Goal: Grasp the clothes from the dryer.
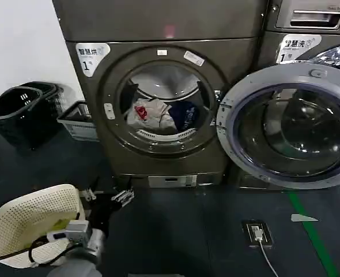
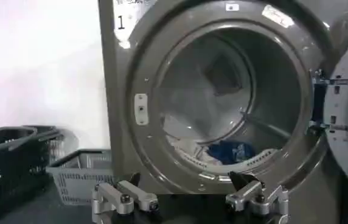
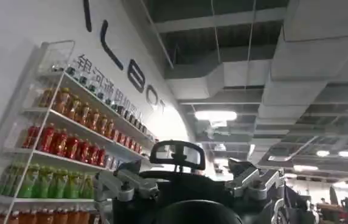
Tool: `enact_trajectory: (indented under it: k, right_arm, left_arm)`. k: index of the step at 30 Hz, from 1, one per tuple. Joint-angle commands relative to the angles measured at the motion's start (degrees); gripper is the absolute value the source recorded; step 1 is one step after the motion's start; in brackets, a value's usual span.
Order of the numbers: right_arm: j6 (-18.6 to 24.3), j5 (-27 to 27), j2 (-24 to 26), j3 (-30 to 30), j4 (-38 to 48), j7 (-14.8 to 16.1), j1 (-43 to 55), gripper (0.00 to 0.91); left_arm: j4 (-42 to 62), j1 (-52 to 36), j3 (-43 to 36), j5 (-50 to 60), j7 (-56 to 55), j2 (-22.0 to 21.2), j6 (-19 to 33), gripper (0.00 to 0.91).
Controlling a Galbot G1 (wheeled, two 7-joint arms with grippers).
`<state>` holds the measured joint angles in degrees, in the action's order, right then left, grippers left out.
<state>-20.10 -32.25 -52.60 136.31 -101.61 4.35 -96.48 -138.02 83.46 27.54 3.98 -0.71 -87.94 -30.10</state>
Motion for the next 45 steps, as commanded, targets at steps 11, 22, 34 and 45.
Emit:
enact_trajectory:
  k: [11, 22, 34, 45]
  right_arm:
    - [4.4, -3.1, 0.0, 0.2, 0.0, 0.1, 0.4, 0.907]
    - [5.2, -3.3, 0.0, 0.1, 0.1, 0.1, 0.5, 0.907]
    - [6.9, -3.6, -0.4, 0.1, -0.3, 0.9, 0.2, 0.907]
    - [7.1, -3.6, 0.0, 0.8, -0.5, 1.1, -0.5, 0.907]
  left_arm:
    - [0.3, -0.6, -0.2, 0.6, 1.0, -0.4, 3.0, 0.907]
    - [0.7, -0.8, -0.1, 0.6, 1.2, -0.4, 2.9, 0.907]
    - [0.2, -0.8, -0.1, 0.2, 1.4, 0.0, 2.5, 0.907]
    - [-0.5, -0.7, 0.3, -0.9, 1.4, 0.8, 2.2, 0.907]
